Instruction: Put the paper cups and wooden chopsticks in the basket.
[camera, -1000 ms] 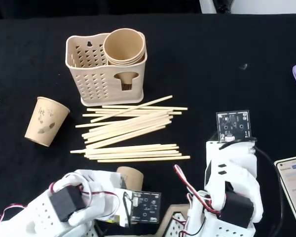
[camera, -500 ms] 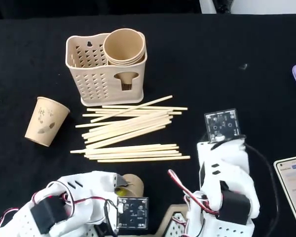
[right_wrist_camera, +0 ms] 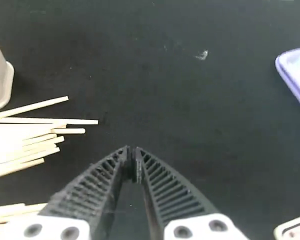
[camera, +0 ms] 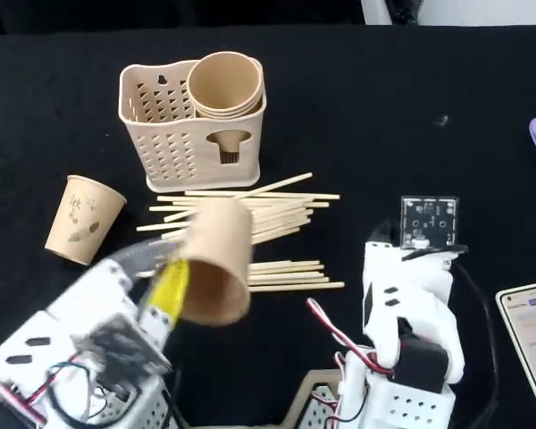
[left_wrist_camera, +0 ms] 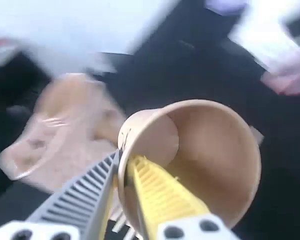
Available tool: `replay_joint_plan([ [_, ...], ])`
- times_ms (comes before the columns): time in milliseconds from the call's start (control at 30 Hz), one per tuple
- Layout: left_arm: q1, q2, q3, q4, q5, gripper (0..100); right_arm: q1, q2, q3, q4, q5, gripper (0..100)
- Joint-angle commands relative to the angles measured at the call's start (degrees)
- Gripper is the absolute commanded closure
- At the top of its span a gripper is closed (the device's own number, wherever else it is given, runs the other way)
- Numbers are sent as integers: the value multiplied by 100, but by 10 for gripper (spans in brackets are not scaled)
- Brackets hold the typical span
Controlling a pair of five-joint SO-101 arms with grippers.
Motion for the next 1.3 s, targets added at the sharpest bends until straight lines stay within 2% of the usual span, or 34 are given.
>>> replay_joint_plan([
  [0, -1103, 97, -321, -1108, 835, 971, 97, 22, 198, -413, -387, 988],
  [167, -1666, 1363, -787, -2075, 1380, 971, 88, 22, 1077, -1310, -897, 988],
  [367, -2062, 3938, -2651, -2110, 2040, 971, 88, 22, 1385, -1582, -941, 987],
  [600, -2026, 6479, -5314, -1424, 2558, 971, 88, 22, 1807, -1969, -905, 987],
  [800, -2035, 8123, -7099, -765, 3218, 971, 88, 22, 1868, -2022, -897, 987],
  [1100, -2035, 9618, -8787, 695, 3446, 971, 88, 22, 1877, -2013, -897, 987],
  [1267, -2026, 10286, -8989, 905, 3464, 967, 88, 22, 1877, -2013, -897, 987],
])
